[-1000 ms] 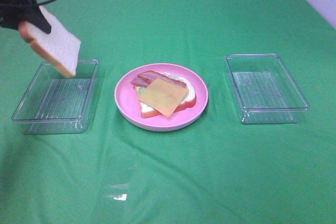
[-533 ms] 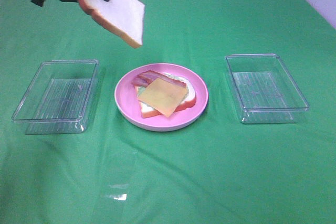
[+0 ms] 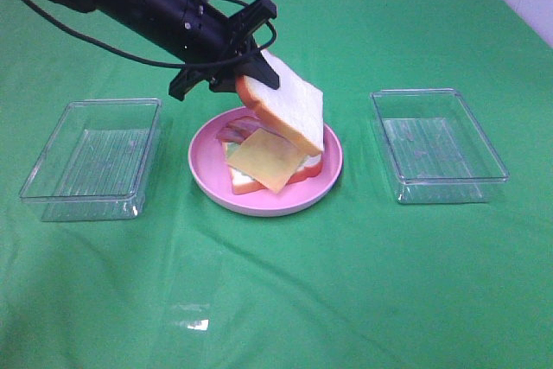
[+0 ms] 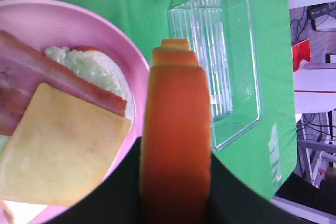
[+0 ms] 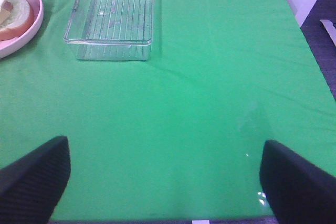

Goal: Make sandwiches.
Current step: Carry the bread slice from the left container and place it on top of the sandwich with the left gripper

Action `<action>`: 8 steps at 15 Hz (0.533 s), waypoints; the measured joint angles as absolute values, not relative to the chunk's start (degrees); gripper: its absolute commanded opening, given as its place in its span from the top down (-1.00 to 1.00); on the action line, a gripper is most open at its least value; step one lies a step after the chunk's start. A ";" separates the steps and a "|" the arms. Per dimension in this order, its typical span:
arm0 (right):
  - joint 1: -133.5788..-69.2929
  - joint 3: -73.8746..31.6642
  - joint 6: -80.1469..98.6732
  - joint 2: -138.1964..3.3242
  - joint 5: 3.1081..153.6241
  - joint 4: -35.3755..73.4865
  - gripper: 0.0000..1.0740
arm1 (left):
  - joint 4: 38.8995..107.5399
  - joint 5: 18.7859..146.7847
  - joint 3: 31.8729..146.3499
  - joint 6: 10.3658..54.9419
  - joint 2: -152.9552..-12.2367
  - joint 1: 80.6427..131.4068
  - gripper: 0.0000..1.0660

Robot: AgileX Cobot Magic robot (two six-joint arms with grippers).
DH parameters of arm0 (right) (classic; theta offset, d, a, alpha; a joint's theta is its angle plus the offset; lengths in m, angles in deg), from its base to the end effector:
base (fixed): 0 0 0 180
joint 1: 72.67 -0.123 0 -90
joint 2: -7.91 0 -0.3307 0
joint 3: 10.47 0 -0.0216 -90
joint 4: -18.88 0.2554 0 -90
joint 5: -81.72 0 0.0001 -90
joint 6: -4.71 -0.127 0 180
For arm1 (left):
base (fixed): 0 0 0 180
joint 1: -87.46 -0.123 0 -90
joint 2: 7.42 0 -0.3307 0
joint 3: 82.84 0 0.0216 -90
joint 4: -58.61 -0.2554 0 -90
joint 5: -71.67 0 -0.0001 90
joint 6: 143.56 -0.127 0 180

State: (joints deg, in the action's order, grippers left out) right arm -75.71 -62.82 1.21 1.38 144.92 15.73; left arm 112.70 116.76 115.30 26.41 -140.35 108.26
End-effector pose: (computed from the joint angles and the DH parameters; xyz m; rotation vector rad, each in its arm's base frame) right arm -0.0133 -0.0069 0.2437 0.0111 2.1293 0.0005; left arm 0.4652 -0.2547 0.1922 -0.0508 2.6724 -1.1283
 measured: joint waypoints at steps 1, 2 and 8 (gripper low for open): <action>-75.71 -62.82 1.21 1.38 144.92 15.73 -0.77 | 112.75 116.36 115.30 27.10 -141.90 108.32 0.96; -75.71 -62.82 1.21 1.38 144.92 15.73 -0.77 | 112.75 115.96 115.30 27.67 -143.10 108.43 0.96; -75.71 -62.82 1.21 1.38 144.92 15.73 -0.77 | 111.49 114.53 115.41 29.73 -144.48 108.43 0.55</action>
State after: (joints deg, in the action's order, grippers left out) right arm -75.71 -62.82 1.21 1.38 144.92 15.73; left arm 111.49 114.53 115.41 29.73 -144.48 108.43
